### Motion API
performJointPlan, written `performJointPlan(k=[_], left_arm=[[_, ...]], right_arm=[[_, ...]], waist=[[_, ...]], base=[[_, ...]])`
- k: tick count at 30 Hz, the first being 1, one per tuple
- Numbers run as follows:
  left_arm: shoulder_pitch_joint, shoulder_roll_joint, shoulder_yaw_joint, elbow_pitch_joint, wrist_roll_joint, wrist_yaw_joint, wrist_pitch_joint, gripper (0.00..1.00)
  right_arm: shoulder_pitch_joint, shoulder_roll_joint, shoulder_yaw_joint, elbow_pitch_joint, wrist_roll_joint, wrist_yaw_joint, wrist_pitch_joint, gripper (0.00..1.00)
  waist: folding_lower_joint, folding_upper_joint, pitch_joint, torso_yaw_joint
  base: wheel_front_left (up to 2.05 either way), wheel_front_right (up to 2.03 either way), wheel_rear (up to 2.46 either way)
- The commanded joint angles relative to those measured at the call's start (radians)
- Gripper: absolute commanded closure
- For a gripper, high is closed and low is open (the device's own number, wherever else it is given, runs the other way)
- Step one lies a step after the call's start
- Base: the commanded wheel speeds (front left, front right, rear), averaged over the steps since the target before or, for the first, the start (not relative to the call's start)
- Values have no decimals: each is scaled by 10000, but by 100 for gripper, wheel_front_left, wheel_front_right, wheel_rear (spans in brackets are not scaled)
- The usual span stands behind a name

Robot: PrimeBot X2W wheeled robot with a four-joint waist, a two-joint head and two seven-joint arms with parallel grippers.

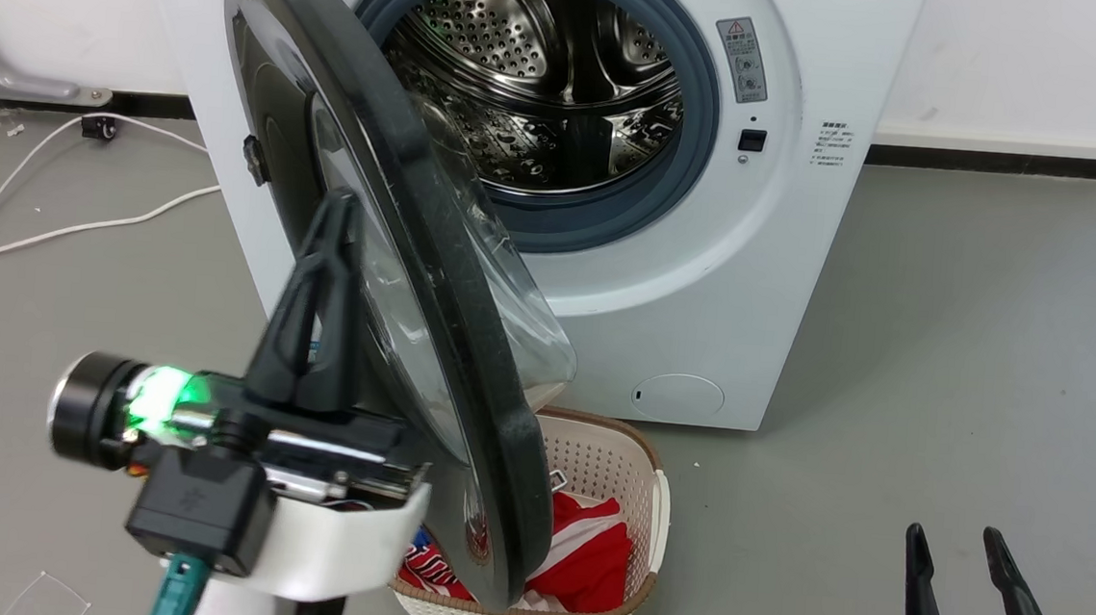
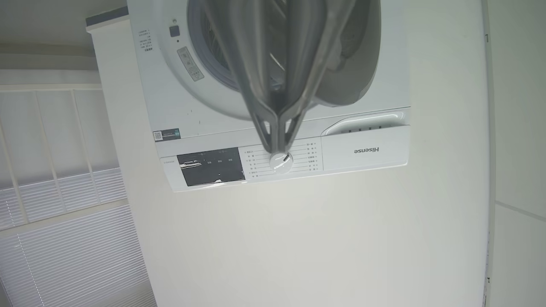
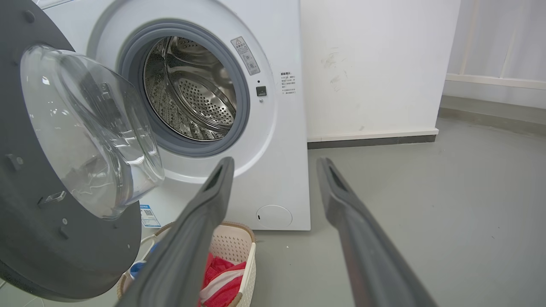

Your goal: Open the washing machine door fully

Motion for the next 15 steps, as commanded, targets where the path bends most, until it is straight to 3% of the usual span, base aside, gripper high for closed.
performJointPlan(k=[1, 12, 13, 15], left_arm=[[-273, -54, -376, -196, 84, -112, -21, 100], [-736, -186, -2755, 39, -130, -556, -22, 100], [-766, -216, -3398, 224, -212, -639, -22, 100], [-761, -226, -3802, 330, -237, -721, -22, 100]], right_arm=[[-107, 28, 57, 31, -20, -2, -16, 0], [-161, 28, 265, 97, -62, -2, -16, 0], [-165, 29, 292, 112, -74, -2, -16, 0], [-160, 29, 300, 116, -74, -2, -16, 0]], waist=[[-1, 0, 13, -18], [-1, 0, 39, -126], [-1, 0, 35, -151], [-1, 0, 38, -157]], base=[[0, 0, 0], [0, 0, 0], [0, 0, 0], [0, 0, 0]])
